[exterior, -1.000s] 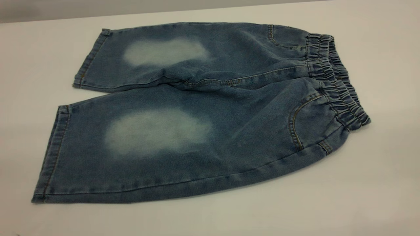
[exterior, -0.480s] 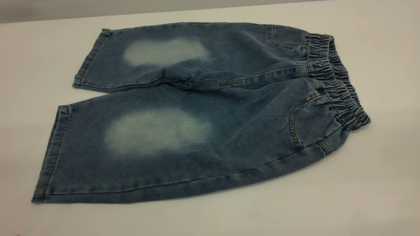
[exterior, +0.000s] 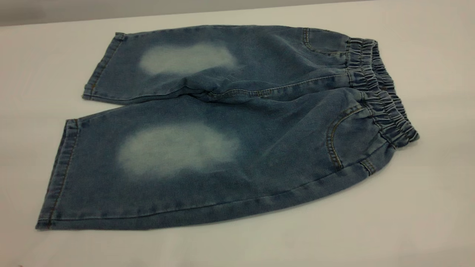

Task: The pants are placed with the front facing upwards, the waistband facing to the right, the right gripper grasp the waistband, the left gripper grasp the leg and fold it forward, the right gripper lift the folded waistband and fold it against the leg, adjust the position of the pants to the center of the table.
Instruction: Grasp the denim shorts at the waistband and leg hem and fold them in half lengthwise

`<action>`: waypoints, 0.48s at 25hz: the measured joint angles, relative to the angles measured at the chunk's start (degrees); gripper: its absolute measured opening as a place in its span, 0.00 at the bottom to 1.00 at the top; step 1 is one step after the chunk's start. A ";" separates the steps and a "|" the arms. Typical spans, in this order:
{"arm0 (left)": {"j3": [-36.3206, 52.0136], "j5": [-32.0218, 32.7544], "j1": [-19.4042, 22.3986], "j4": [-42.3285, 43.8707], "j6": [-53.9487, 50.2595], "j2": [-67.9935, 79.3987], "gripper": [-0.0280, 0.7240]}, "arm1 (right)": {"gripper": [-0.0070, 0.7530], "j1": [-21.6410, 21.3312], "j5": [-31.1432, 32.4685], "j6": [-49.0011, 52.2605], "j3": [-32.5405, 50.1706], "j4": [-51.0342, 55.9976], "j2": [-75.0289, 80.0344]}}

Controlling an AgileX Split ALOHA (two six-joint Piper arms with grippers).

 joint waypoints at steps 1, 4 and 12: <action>-1.12 0.27 0.00 -0.15 -0.39 1.62 0.66 | 0.78 0.00 0.00 0.39 -1.15 0.17 1.99; -4.19 1.01 0.00 -0.15 -2.01 7.11 0.66 | 0.78 0.00 -1.34 0.78 -4.39 0.94 7.38; -9.89 -2.01 -0.11 -1.40 -2.30 20.79 0.66 | 0.78 0.00 -8.70 0.68 -8.56 3.46 20.84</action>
